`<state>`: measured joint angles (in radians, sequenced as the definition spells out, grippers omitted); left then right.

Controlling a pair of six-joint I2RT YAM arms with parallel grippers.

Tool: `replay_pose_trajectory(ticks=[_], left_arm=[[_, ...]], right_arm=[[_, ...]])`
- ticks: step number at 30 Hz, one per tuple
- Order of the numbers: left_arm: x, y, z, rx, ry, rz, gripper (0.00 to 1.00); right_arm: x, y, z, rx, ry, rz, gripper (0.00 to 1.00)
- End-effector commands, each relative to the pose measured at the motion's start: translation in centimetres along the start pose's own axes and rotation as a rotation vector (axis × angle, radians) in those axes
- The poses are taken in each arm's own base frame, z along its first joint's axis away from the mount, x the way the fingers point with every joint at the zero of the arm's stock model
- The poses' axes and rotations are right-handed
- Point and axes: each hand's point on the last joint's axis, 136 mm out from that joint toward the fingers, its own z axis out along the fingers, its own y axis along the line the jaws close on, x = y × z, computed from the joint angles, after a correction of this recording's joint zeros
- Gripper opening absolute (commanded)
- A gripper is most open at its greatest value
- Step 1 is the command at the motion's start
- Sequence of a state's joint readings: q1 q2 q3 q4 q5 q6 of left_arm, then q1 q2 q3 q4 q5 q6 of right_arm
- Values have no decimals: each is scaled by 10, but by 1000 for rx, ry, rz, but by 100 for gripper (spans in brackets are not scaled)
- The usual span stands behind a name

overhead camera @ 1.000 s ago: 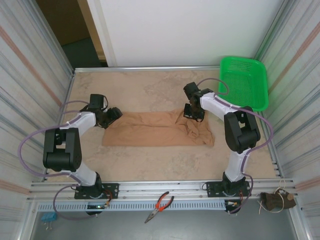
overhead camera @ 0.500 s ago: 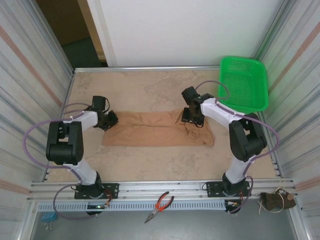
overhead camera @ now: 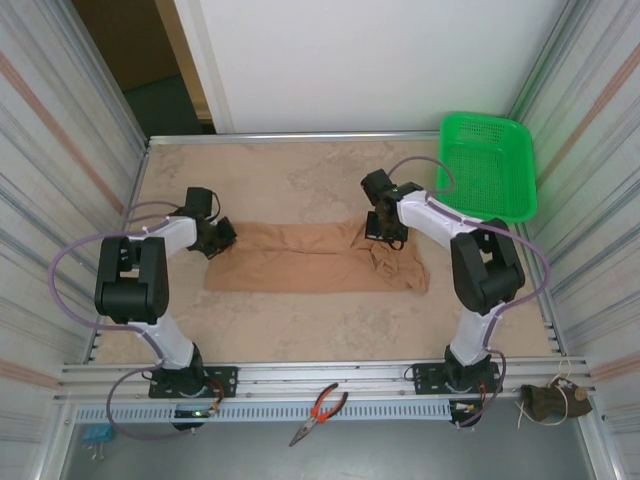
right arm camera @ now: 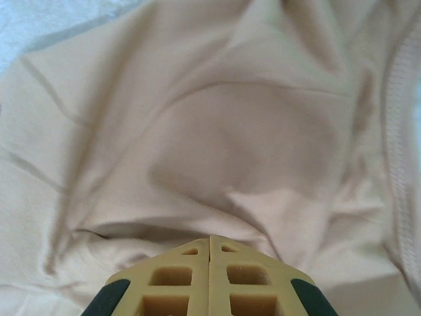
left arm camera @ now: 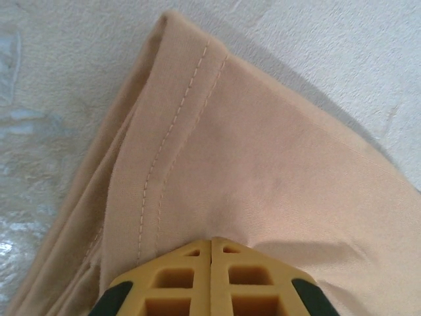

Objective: Fold the inside-out t-shirt

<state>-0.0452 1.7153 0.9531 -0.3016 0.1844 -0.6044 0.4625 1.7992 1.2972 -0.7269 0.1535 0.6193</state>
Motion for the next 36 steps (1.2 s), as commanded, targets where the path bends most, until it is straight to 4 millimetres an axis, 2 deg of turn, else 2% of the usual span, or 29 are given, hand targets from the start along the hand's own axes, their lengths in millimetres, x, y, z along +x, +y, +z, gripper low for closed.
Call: replay_pose_trajectory(ticks=[1,3,5,6,7,8,10,11,14,17,18,22,27,30,32,34,35,36], left_arm=[[-6,5,-5,-30,-9,14,0],[-6,6,-4,-30,-7,9,0],[-6,7,-5,-31,-7,6,0],[-7,6,-6,-29,-12,6,0],[-7,7,-7,-28,-14,6,0],[-6,6,-8,-28,-14,9,0],[-7,7,-9,-31,-17,10,0],[-7,8,-10,-32,-19,11,0],[-8,8,-10,-33,-19,9,0],[-8,9,-9,-35,-15,4,0],[-7,9,-9,-35,-14,2,0],[-6,11,-9,-37,-13,-1,0],[-6,14,-12,-27,-16,-16,0],[-5,16,-15,-22,-22,-13,0],[-4,17,-15,-21,-24,-14,0],[-3,18,-16,-25,-27,-12,0],[-3,20,-15,-27,-27,-12,0],[-2,21,-16,-30,-25,-14,0]], right_arm=[[-5,-11,-28,-10,-70,16,0],[-4,-17,-37,-11,-98,28,0],[-3,-13,-41,-59,-104,32,0],[-2,-9,-41,-74,-102,28,5],[-3,-3,-40,-93,-99,18,30],[-3,2,-36,-100,-89,6,45],[-2,12,-29,-88,-73,-22,60],[-2,16,-24,-81,-64,-38,62],[-1,21,-10,-53,-40,-58,62],[2,17,4,-23,-18,-68,54],[2,14,6,-17,-13,-70,47],[5,0,6,-22,-2,-56,0],[5,-28,-22,-47,-60,-1,0],[15,-45,-35,-61,-84,40,0],[28,-51,-34,-88,-80,86,0],[46,-48,-27,-134,-57,131,0],[55,-50,-24,-125,-51,143,6],[65,-56,-23,-93,-56,161,23]])
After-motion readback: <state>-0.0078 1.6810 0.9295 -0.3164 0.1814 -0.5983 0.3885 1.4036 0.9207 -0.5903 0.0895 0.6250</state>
